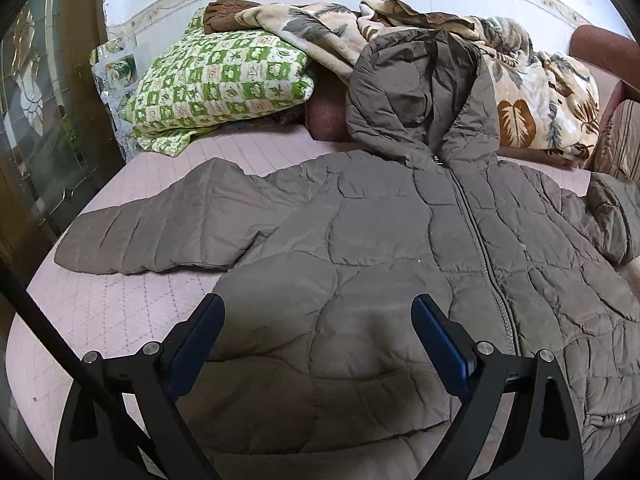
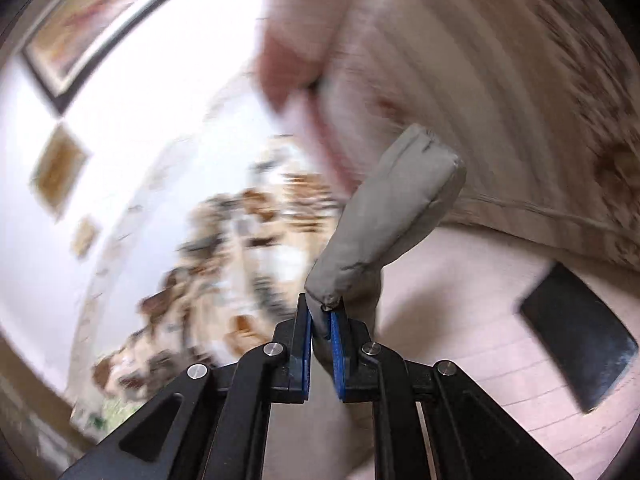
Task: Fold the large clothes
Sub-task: 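Fold the held sleeve across the jacket body with the right gripper, release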
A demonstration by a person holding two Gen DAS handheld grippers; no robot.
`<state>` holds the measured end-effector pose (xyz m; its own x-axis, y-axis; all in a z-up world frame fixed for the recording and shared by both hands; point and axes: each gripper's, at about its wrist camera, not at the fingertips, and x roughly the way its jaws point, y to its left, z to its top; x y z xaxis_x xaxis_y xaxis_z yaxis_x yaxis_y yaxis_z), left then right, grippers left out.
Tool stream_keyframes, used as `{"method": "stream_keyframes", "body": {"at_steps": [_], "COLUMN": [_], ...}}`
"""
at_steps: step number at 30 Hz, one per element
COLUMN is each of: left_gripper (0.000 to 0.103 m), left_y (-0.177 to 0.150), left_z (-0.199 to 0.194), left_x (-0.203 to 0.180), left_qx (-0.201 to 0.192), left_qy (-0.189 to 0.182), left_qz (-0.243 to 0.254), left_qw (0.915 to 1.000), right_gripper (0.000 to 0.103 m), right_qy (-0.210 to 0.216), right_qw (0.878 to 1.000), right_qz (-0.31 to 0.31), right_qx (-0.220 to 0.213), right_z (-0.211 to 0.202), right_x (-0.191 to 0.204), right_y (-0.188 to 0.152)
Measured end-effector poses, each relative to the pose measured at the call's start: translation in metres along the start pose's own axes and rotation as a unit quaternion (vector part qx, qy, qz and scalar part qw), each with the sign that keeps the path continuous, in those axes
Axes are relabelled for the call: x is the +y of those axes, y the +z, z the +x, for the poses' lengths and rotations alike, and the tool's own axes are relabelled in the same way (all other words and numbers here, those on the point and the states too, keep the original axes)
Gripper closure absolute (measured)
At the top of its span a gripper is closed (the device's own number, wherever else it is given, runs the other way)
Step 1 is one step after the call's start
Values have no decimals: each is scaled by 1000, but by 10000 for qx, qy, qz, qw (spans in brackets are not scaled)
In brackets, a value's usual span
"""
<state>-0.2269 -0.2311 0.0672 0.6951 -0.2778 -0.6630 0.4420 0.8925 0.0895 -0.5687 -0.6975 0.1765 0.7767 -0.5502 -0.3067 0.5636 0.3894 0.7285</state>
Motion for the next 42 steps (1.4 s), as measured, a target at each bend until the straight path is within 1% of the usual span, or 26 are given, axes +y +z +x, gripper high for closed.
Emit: {"method": "stream_keyframes", "body": {"at_steps": [3,4,6,8,11,12,14,15,17,19,21,22,24,25,27,31,33,34,35,36,37,38,40,41,42], "left_gripper": [9,9,9,9,9,9,9,9,9,9,9,9,9,9,9,9,9,9,9,9,9,9,9,9,9], "left_y": [1,0,0,0,0,0,-1,-1,-1,-2,-2,-1,-1,-1,-1,-1,-1,0,0,0,0,1,5,8,12], "left_z": [-1,-1,-1,-1,-3,-3,-3,-3,-2,-1,0,1,1,1,1,2,3,3,3,3,3,3,2,2,3], "left_x": [7,9,15,21,29,32,37,39,45,50,55,56,58,59,61,64,65,65,65,65,65,65,63,62,61], "left_qx": [-5,-10,-8,-5,-2,-7,-2,5,33,66,97,108,118,119,121,138,148,149,147,144,140,125,38,12,-19], "left_qy": [28,47,73,96,102,107,132,137,152,157,157,162,170,172,178,188,192,185,187,183,162,155,170,166,152], "left_qz": [-72,-93,-147,-210,-317,-341,-378,-403,-471,-542,-595,-606,-632,-641,-666,-703,-730,-743,-756,-767,-762,-768,-766,-766,-778], "left_qw": [10000,9999,9999,9997,9994,9994,9992,9991,9988,9984,9981,9980,9978,9977,9976,9973,9970,9970,9969,9968,9969,9969,9969,9969,9969], "right_gripper": [93,93,93,93,93,93,93,93,93,93,93,93,93,93,93,93,88,85,74,66,64,61,59,59,58], "right_qy": [680,837,1222,1531,1829,1913,1974,1967,1912,1732,1581,1511,1346,1292,1159,984,900,867,894,986,1159,1284,1551,1600,1576], "right_qw": [9968,9952,9888,9821,9704,9653,9570,9509,9410,9311,9148,9096,8908,8848,8673,8475,8334,8301,8288,8274,8265,8282,8346,8434,8559], "right_qz": [-397,-470,-748,-901,-1192,-1295,-1495,-1660,-1937,-2235,-2510,-2621,-2923,-3014,-3353,-3782,-4030,-4073,-4043,-3972,-3889,-3844,-3749,-3685,-3629], "right_qx": [113,173,407,629,1032,1216,1514,1719,2013,2304,2742,2848,3209,3310,3492,3593,3674,3707,3765,3845,3902,3870,3726,3568,3329], "right_z": [-9,-9,-7,-2,16,25,40,50,62,80,99,101,116,121,127,130,130,130,128,127,125,120,110,105,101], "right_x": [57,68,105,133,172,185,203,214,224,230,233,231,231,229,229,232,233,236,236,236,238,240,245,248,247], "right_y": [-14,-19,-39,-57,-94,-112,-141,-162,-197,-232,-276,-287,-327,-338,-370,-397,-409,-410,-410,-408,-403,-397,-379,-365,-347]}}
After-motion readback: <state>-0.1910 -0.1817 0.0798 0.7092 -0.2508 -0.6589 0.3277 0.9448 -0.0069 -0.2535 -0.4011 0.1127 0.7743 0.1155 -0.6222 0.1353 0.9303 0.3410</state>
